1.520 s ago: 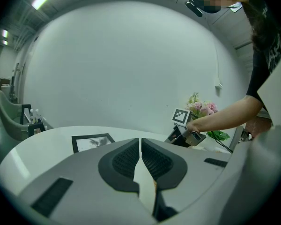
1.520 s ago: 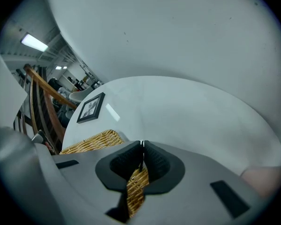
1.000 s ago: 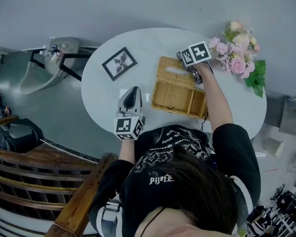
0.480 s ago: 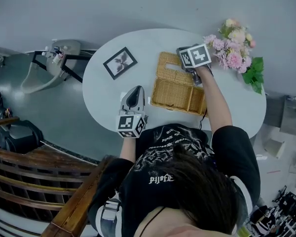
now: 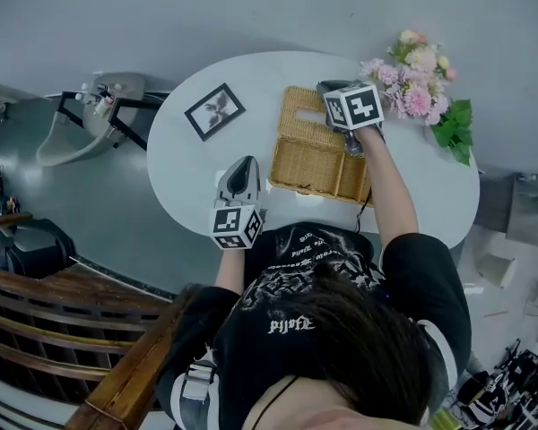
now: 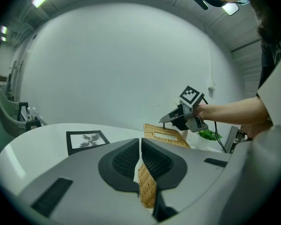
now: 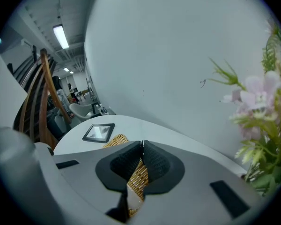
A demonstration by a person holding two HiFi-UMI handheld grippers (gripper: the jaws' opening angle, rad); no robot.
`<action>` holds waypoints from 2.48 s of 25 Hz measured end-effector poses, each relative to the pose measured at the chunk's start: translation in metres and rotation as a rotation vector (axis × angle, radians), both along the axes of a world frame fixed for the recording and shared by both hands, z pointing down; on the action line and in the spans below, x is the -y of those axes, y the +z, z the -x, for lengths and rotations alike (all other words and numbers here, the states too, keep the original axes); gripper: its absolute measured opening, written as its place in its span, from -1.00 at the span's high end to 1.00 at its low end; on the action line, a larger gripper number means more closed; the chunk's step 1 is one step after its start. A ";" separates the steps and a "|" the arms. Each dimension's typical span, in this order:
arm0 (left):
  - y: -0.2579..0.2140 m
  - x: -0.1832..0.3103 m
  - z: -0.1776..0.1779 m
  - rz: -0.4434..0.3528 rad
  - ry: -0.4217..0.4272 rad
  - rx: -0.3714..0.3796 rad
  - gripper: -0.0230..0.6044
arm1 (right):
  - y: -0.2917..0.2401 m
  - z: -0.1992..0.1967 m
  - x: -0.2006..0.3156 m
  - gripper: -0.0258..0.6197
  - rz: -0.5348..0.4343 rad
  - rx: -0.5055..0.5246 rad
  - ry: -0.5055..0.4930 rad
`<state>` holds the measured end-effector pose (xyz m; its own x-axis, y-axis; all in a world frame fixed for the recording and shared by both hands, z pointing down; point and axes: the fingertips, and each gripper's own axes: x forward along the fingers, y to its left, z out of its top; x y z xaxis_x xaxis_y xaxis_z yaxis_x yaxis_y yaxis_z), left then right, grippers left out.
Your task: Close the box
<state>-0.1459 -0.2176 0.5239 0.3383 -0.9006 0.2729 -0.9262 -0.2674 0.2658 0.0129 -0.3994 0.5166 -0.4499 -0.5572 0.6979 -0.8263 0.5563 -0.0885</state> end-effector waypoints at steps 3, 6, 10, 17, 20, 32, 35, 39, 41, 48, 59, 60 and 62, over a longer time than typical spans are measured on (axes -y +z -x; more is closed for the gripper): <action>-0.003 -0.005 -0.003 -0.007 0.004 -0.003 0.82 | -0.012 0.005 -0.008 0.78 -0.037 0.039 -0.001; -0.004 -0.008 -0.007 -0.011 0.012 -0.004 0.82 | -0.020 0.006 -0.014 0.78 -0.078 0.062 -0.001; -0.005 -0.010 -0.012 -0.013 0.024 -0.008 0.82 | -0.036 0.003 -0.021 0.78 -0.126 0.070 0.006; -0.008 -0.011 -0.016 -0.020 0.052 -0.018 0.82 | -0.059 0.003 -0.039 0.78 -0.186 0.092 0.006; -0.010 -0.013 -0.018 -0.025 0.069 -0.020 0.82 | -0.066 0.005 -0.050 0.78 -0.199 0.102 0.017; -0.015 -0.020 -0.015 -0.056 0.111 -0.017 0.82 | -0.086 0.011 -0.084 0.78 -0.270 0.134 0.017; -0.016 -0.023 -0.016 -0.065 0.130 -0.031 0.82 | -0.090 0.012 -0.094 0.78 -0.284 0.138 0.017; -0.016 -0.026 -0.015 -0.072 0.149 -0.036 0.82 | -0.093 0.015 -0.106 0.78 -0.300 0.141 0.015; -0.017 -0.025 -0.014 -0.072 0.155 -0.035 0.82 | -0.094 0.017 -0.113 0.78 -0.299 0.144 0.009; -0.015 -0.026 -0.014 -0.066 0.199 -0.049 0.82 | -0.096 0.021 -0.133 0.78 -0.283 0.152 -0.005; -0.015 -0.023 -0.005 -0.064 0.224 -0.044 0.82 | -0.092 0.029 -0.169 0.78 -0.273 0.125 -0.050; -0.015 -0.023 -0.004 -0.066 0.218 -0.043 0.82 | -0.091 0.030 -0.171 0.78 -0.267 0.133 -0.052; -0.013 -0.022 -0.001 -0.067 0.198 -0.040 0.82 | -0.089 0.032 -0.175 0.78 -0.255 0.151 -0.055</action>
<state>-0.1445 -0.1952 0.5108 0.5202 -0.8310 0.1972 -0.8427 -0.4618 0.2769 -0.0188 -0.2245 0.4275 -0.5720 -0.6781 0.4615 -0.7827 0.6196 -0.0598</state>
